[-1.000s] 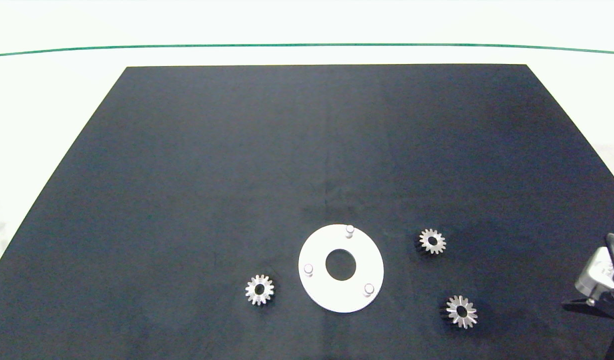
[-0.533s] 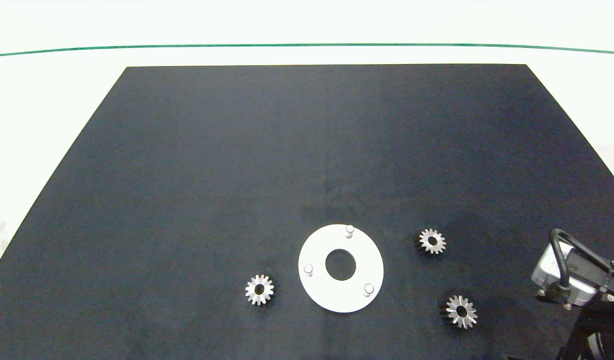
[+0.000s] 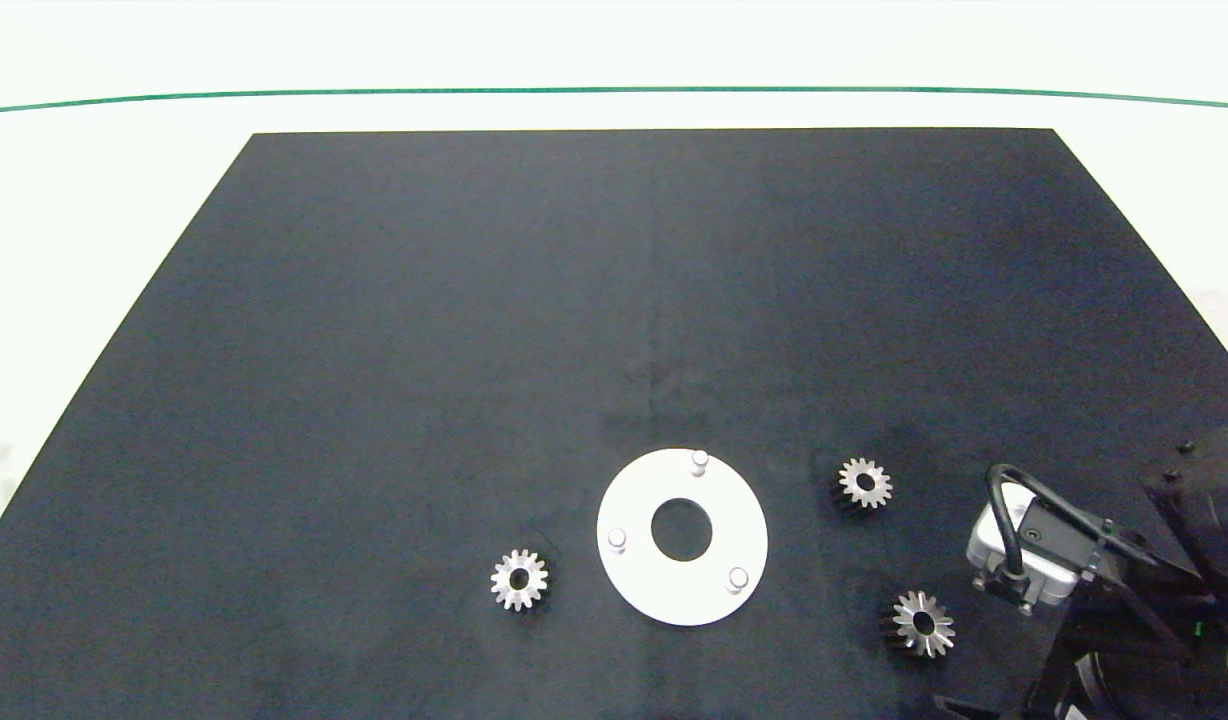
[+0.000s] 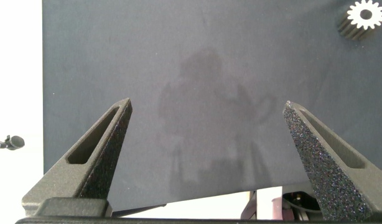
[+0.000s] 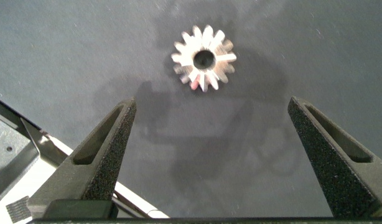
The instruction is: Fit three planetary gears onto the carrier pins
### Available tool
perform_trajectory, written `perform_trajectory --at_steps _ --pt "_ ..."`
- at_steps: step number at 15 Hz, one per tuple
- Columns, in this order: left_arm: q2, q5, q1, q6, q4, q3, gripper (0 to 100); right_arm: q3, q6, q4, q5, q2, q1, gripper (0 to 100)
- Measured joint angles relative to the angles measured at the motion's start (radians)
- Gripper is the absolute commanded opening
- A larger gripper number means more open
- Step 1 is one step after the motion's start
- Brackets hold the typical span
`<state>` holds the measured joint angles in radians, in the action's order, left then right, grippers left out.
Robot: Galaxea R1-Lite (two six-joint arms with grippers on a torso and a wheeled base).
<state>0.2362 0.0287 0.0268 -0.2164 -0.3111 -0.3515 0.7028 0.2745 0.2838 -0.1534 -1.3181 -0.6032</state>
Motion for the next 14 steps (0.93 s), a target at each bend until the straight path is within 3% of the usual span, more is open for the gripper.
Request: perform_trajectory --at_steps 3,10,14 --pt "-0.002 0.000 0.001 0.000 0.000 -0.001 100 0.000 0.000 -0.016 -0.012 -0.029 -0.005 100" --pt "-0.007 0.000 0.000 0.000 0.000 -0.004 100 0.000 0.000 -0.088 -0.013 -0.099 -0.005 100" --pt "-0.010 0.000 0.001 0.000 0.001 -0.004 100 0.002 0.000 -0.094 -0.013 -0.116 -0.007 98"
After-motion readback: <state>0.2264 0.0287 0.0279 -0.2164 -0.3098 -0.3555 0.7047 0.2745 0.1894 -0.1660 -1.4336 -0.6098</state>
